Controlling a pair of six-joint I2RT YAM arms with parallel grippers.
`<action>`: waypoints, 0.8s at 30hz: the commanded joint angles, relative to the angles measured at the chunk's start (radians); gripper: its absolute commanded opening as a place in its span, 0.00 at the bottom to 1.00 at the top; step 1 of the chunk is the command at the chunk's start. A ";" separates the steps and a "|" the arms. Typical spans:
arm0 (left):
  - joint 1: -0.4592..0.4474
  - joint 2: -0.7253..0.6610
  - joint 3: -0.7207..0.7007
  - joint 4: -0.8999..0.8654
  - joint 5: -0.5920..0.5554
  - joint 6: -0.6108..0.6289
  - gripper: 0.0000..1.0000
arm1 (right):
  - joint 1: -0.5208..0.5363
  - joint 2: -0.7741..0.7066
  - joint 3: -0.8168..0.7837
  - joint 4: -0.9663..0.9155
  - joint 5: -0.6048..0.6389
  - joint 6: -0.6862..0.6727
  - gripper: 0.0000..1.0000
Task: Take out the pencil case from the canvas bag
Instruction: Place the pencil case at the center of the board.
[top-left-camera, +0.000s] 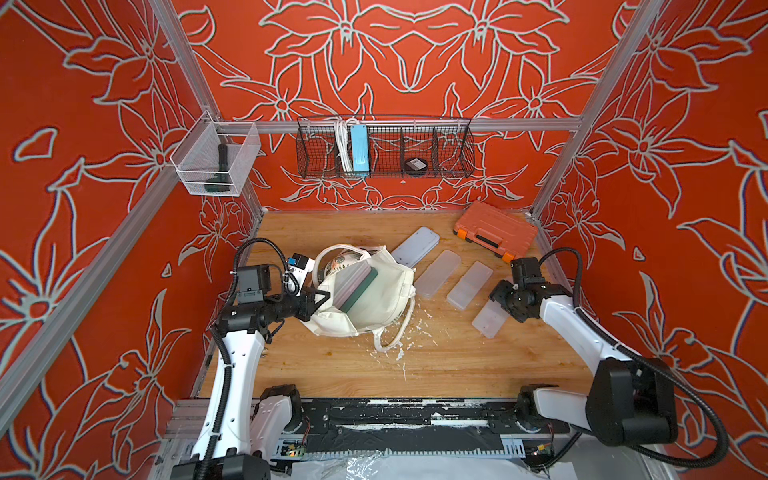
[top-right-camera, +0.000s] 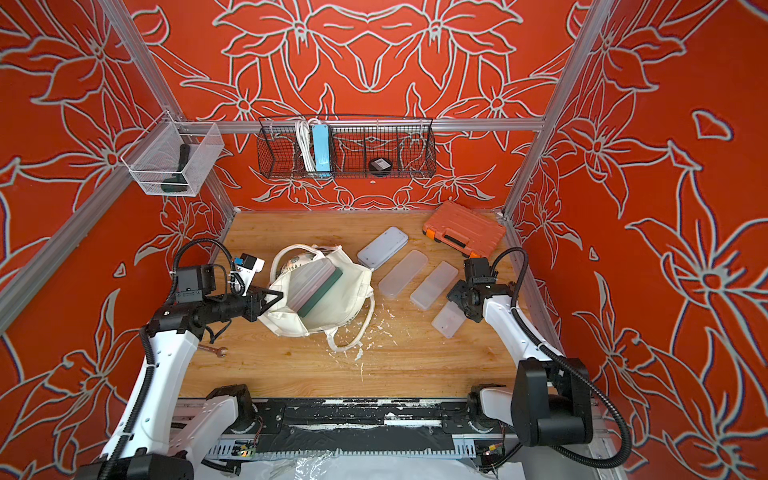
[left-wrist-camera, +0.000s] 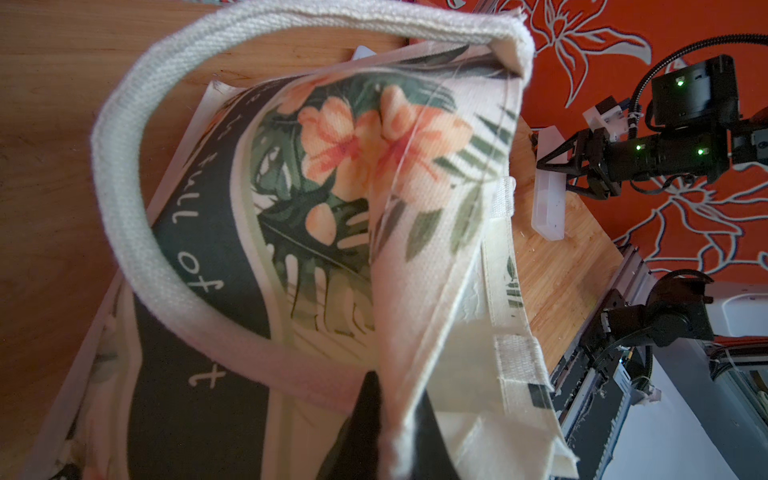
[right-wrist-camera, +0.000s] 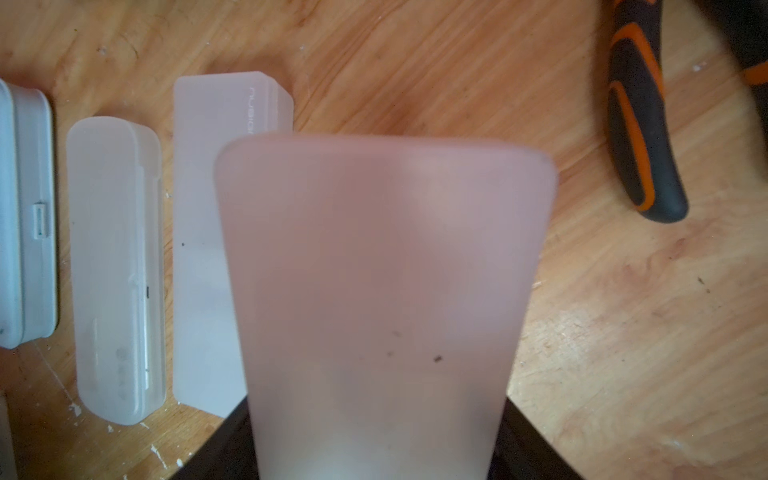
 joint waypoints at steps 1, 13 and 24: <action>-0.005 -0.004 -0.013 -0.053 -0.035 0.002 0.00 | -0.018 0.038 0.060 -0.014 -0.019 -0.022 0.58; -0.005 -0.002 -0.014 -0.052 -0.044 0.004 0.00 | -0.041 0.219 0.167 -0.059 0.014 -0.080 0.61; -0.005 0.009 -0.012 -0.054 -0.044 0.002 0.00 | -0.068 0.357 0.237 -0.059 0.040 -0.112 0.66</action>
